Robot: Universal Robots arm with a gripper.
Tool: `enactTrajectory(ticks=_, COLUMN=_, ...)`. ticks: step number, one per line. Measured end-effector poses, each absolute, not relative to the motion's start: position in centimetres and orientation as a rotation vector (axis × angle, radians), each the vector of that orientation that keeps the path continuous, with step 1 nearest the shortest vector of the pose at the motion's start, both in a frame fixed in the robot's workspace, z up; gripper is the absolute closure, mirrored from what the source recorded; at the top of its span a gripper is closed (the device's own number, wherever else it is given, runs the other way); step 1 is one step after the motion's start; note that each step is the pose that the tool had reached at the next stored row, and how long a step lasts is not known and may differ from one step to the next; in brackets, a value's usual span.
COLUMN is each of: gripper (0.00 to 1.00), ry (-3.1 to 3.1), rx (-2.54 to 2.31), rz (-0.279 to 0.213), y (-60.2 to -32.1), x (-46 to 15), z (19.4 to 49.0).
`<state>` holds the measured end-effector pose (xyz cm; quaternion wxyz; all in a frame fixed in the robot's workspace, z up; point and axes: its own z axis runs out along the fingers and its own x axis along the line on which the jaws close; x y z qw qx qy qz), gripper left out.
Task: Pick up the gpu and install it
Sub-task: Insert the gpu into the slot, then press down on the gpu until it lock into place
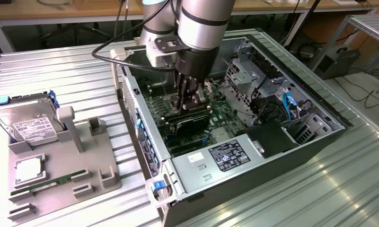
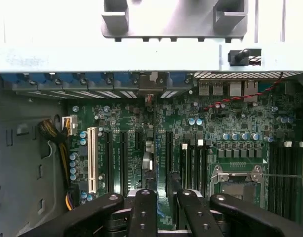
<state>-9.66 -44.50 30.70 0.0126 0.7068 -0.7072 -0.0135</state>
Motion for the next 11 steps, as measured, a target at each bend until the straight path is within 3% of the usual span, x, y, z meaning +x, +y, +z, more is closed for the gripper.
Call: enactTrajectory(ticks=11, gripper=0.76, ry=-2.204, rx=2.203, rz=-0.042, y=-44.5, x=-9.66, z=30.7)
